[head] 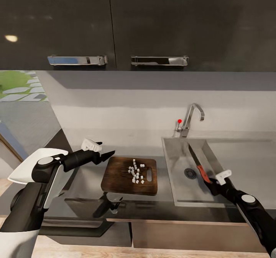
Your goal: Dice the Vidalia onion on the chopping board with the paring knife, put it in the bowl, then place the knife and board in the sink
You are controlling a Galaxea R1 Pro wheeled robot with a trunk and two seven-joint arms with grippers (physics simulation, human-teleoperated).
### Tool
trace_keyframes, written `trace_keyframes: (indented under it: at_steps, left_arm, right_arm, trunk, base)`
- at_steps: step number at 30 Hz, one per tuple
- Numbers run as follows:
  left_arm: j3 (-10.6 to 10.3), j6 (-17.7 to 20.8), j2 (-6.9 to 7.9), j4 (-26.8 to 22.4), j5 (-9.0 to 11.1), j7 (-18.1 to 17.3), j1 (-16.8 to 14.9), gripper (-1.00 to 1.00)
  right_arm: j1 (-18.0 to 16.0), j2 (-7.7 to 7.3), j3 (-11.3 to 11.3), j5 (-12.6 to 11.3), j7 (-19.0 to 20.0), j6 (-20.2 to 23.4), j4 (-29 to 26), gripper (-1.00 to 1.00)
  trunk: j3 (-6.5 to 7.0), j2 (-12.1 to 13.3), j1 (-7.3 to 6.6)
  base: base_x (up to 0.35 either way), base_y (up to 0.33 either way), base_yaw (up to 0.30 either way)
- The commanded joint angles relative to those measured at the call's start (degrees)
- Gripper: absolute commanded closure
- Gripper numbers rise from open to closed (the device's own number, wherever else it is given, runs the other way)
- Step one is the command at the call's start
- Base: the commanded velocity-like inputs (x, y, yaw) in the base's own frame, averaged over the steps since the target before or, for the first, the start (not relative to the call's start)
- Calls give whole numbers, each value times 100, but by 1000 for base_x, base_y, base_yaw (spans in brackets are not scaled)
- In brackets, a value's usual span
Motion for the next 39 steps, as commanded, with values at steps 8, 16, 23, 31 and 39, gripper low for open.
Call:
trace_keyframes:
  at_steps: [8, 16, 23, 31, 39]
  left_arm:
    - [-8, 43, 3, -4, 23, -1, -6, -100]
    - [-8, 43, 3, -4, 23, -1, -6, -100]
    - [-8, 45, 3, -4, 23, -1, -6, -100]
    - [-8, 51, 3, -4, 23, -1, -6, -100]
    - [5, 51, 3, -4, 23, -2, -6, -100]
  right_arm:
    - [-562, 115, 5, 48, -173, 580, 593, 100]
    - [-807, 374, 6, 55, -442, 1303, 627, 100]
    - [-1019, 635, 11, 57, -601, 1889, 628, 100]
    - [-1218, 677, 8, 49, -860, 2191, 691, 100]
    - [-1237, 679, 1, 40, -851, 2187, 690, 100]
  trunk:
    - [-12, -12, 3]
    - [-12, -12, 3]
    - [-12, -12, 3]
    - [-12, -12, 3]
    - [-12, -12, 3]
  base:
    - [0, 0, 0]
    - [0, 0, 0]
    - [0, 0, 0]
    - [0, 0, 0]
    - [0, 0, 0]
